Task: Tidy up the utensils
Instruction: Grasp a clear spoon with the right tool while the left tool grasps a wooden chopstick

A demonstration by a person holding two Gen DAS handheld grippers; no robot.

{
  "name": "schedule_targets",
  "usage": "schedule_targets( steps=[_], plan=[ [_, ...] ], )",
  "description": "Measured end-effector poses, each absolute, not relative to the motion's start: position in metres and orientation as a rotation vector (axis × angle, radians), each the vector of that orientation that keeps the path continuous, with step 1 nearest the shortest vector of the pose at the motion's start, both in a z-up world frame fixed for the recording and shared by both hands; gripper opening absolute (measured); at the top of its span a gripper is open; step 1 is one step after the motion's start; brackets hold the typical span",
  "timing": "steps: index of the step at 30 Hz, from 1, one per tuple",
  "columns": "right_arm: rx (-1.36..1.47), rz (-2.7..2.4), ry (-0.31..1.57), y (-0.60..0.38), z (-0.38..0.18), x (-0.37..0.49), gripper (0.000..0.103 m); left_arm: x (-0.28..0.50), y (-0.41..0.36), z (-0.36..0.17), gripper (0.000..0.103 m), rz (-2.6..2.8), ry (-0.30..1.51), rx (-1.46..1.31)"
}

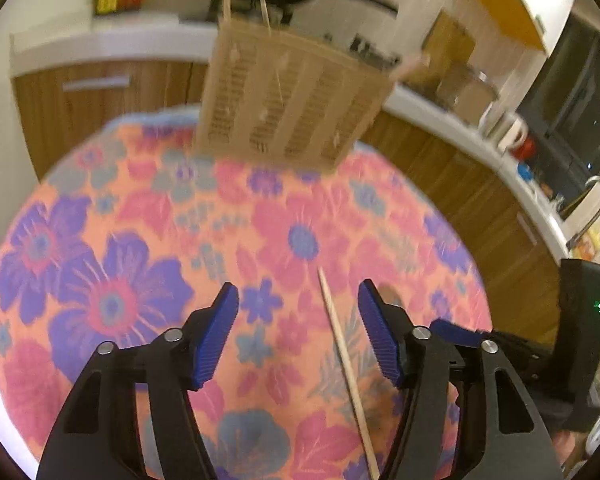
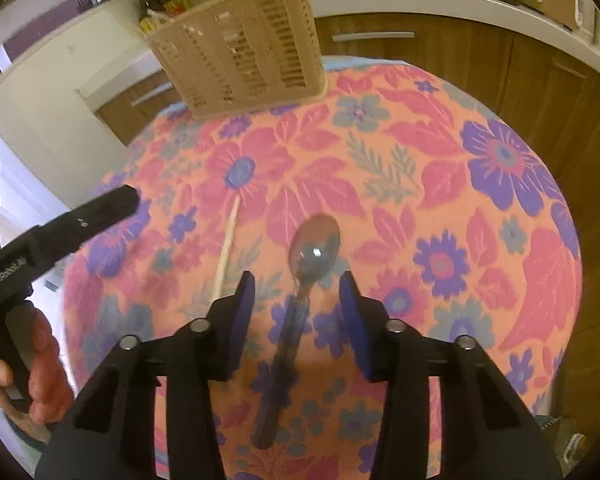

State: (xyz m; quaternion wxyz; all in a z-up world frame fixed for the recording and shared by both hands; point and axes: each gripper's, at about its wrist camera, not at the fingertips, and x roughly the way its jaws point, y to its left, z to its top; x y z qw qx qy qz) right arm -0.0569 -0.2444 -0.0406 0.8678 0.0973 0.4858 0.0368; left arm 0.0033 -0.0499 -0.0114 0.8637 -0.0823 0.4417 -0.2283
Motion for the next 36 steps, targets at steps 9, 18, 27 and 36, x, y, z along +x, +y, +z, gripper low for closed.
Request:
schedule_targets(
  steps=[9, 18, 27, 36],
  plan=[
    [0.169, 0.004, 0.957, -0.231, -0.057, -0.09, 0.035, -0.008, -0.09, -0.047, 0.038, -0.464, 1.013, -0.046],
    [0.098, -0.041, 0.907, -0.218, -0.065, -0.115, 0.013, -0.019, -0.12, -0.049, 0.038, -0.436, 0.99, 0.094],
    [0.109, -0.055, 0.882, -0.225, -0.065, -0.123, 0.009, -0.034, -0.14, -0.053, 0.032, -0.352, 0.913, 0.277],
    [0.183, -0.001, 0.895, -0.232, -0.06, -0.112, 0.009, -0.035, -0.12, -0.048, 0.004, -0.332, 0.891, 0.266]
  ],
)
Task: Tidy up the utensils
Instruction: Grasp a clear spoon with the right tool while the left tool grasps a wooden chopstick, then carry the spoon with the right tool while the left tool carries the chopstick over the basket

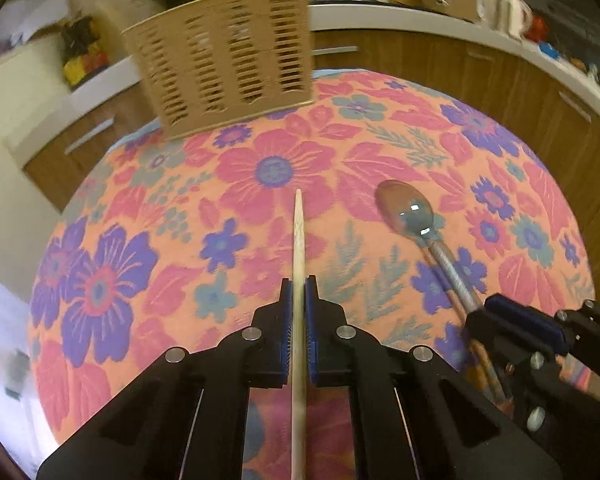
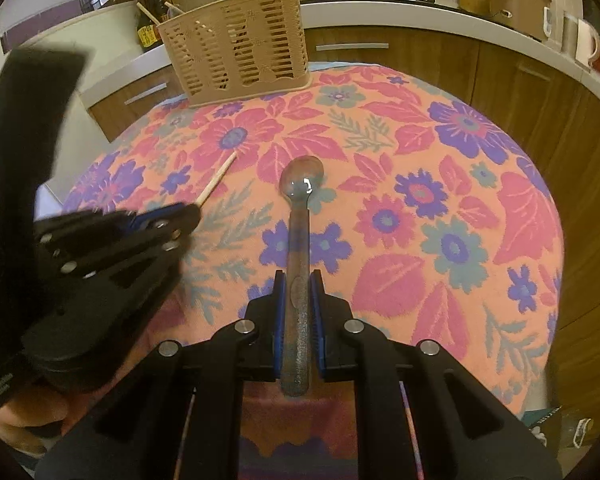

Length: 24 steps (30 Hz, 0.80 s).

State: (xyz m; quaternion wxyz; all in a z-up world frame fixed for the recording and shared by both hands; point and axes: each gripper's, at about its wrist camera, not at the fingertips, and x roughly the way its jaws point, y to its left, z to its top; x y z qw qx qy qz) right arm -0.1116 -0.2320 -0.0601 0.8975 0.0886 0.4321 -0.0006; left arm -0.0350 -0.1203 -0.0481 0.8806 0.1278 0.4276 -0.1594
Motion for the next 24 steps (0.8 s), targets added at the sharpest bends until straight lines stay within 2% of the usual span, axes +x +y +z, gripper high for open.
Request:
schedule_targets(
  steps=[7, 16, 20, 24],
  plan=[
    [0.154, 0.021, 0.929, -0.229, -0.057, -0.096, 0.009, -0.017, -0.055, -0.041, 0.004, -0.322, 0.959, 0.06],
    [0.134, 0.01, 0.992, -0.244, -0.06, -0.09, 0.01, -0.017, -0.05, -0.048, 0.005, -0.35, 1.002, 0.046],
    [0.129, 0.046, 1.035, -0.249, -0.059, -0.086, 0.011, -0.014, -0.051, -0.044, 0.017, -0.401, 1.016, 0.039],
    [0.218, 0.123, 1.101, -0.259, -0.055, -0.068, 0.022, -0.002, -0.054, -0.04, 0.025, -0.432, 1.037, 0.073]
  ],
)
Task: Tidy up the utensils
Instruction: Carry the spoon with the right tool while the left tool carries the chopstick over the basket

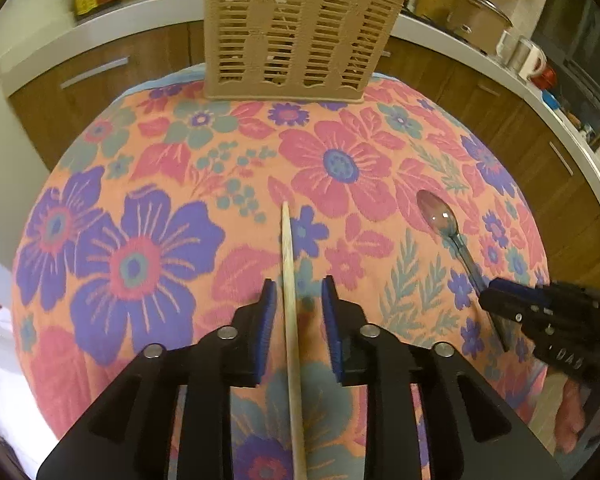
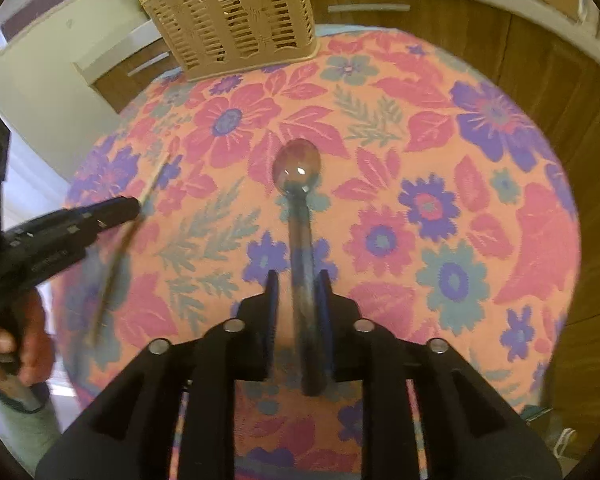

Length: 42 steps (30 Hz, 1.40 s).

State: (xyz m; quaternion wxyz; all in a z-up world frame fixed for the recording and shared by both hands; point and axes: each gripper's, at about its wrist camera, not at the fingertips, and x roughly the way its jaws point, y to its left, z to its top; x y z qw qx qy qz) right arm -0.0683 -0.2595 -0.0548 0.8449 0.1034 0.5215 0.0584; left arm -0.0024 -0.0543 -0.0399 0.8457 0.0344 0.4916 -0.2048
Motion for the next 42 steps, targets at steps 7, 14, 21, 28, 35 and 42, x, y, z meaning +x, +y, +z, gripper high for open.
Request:
schedule_targets(
  steps=[7, 14, 21, 28, 35, 42],
  plan=[
    [0.189, 0.153, 1.195, -0.255, -0.056, -0.025, 0.023, 0.017, -0.061, -0.045, 0.03, -0.461, 1.112, 0.135],
    [0.098, 0.135, 1.284, -0.242, -0.054, 0.002, 0.017, 0.02, -0.081, -0.047, 0.028, -0.465, 1.124, 0.284],
    [-0.065, 0.157, 1.238, -0.217, -0.048, 0.003, 0.01, 0.011, -0.093, -0.04, 0.004, -0.418, 1.01, 0.353],
    [0.082, 0.298, 1.105, -0.221, -0.002, 0.007, 0.01, 0.023, -0.062, 0.022, 0.004, -0.466, 0.816, 0.093],
    [0.134, 0.339, 0.876, -0.234, 0.069, 0.025, 0.01, 0.038, -0.05, 0.099, 0.004, -0.501, 0.582, -0.065],
    [0.15, 0.286, 0.653, -0.245, 0.125, 0.053, 0.01, 0.07, -0.052, 0.157, 0.004, -0.455, 0.386, -0.146]
  ],
)
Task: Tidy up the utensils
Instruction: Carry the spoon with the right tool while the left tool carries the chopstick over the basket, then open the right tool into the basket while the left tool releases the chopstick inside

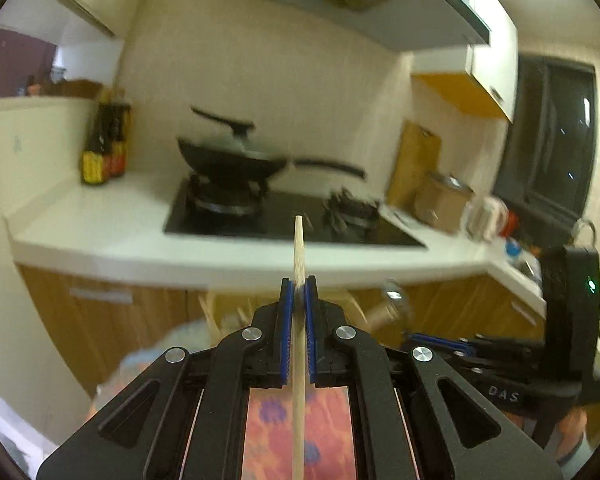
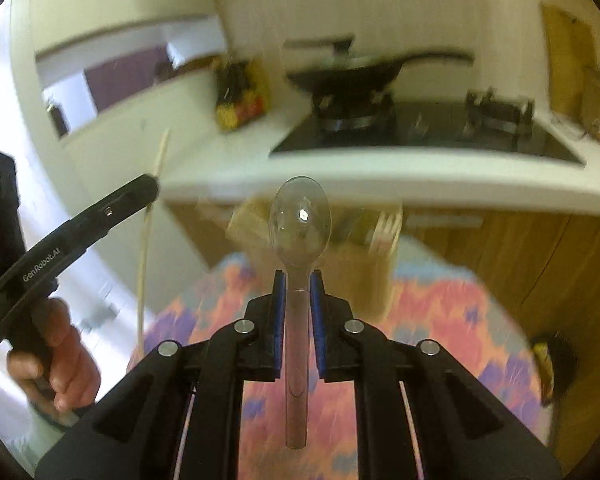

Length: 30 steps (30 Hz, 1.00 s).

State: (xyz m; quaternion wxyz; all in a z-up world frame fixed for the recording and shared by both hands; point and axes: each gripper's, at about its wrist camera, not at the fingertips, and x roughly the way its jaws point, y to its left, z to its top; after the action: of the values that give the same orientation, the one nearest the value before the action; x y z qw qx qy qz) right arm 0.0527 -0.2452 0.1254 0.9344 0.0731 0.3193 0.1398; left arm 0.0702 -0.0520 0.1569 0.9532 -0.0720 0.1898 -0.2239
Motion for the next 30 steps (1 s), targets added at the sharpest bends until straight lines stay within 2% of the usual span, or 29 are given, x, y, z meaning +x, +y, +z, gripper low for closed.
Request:
schedule_targets(
  steps=[14, 21, 30],
  plan=[
    [0.173, 0.148, 0.245, -0.265, 0.177, 0.121, 0.01, 0.157, -0.07, 0.176, 0.004, -0.458, 0.237, -0.307],
    [0.073, 0.059, 0.186, -0.271, 0.151, 0.137, 0.01, 0.167, -0.087, 0.165, 0.004, -0.415, 0.121, -0.296],
    [0.139, 0.095, 0.209, -0.278, 0.125, 0.152, 0.01, 0.181, -0.102, 0.146, 0.004, -0.359, 0.108, -0.272]
  ],
)
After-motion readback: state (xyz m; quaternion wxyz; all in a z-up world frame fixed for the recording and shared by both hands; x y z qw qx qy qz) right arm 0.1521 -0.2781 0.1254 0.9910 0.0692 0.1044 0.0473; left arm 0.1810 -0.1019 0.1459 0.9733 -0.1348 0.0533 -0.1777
